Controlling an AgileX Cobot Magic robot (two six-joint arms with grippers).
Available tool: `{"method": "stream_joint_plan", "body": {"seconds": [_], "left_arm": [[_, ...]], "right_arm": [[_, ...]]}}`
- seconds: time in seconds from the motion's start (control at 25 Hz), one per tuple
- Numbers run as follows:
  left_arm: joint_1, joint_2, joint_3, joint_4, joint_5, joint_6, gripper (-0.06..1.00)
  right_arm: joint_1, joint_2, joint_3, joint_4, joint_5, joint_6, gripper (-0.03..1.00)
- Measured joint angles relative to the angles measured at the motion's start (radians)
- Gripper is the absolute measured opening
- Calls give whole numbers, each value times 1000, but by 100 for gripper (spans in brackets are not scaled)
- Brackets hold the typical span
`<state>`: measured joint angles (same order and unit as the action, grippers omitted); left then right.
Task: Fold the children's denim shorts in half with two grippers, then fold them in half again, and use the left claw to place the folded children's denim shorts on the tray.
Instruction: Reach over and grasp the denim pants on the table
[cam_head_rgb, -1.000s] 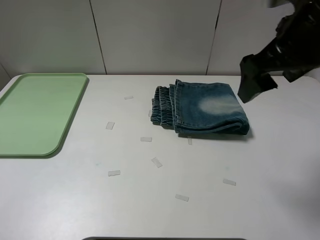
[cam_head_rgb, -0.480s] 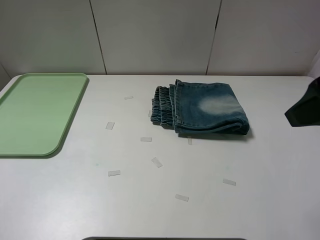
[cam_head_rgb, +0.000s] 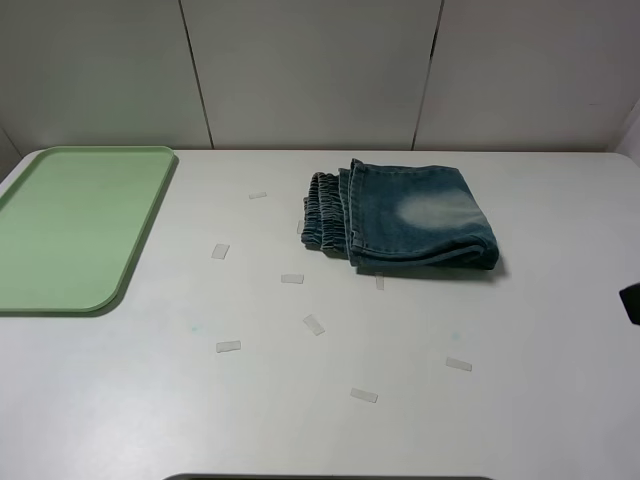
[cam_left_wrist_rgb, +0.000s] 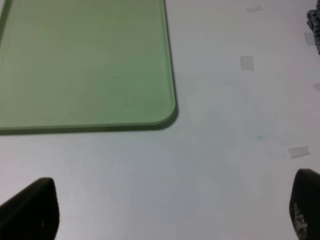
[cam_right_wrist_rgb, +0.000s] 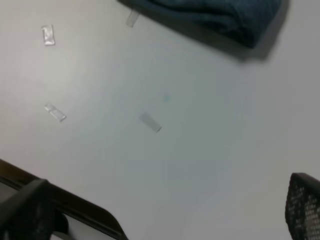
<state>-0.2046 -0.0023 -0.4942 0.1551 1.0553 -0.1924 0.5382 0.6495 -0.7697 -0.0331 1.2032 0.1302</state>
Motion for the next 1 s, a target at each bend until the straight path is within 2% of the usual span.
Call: {"method": "stream_joint_plan", "body": {"seconds": [0.16, 0.36, 0.72, 1.0], "left_arm": [[0, 0, 0, 0, 0, 0, 91], [0, 0, 0, 0, 1, 0, 91], [0, 0, 0, 2, 4, 0, 91], [0, 0, 0, 1, 4, 0, 91]], "right_arm": [[-32, -114, 122, 27, -21, 1, 70], [-171, -258, 194, 33, -26, 1, 70], [-395, -516, 237, 33, -81, 1, 70], [-531, -602, 237, 33, -86, 1, 70]]}}
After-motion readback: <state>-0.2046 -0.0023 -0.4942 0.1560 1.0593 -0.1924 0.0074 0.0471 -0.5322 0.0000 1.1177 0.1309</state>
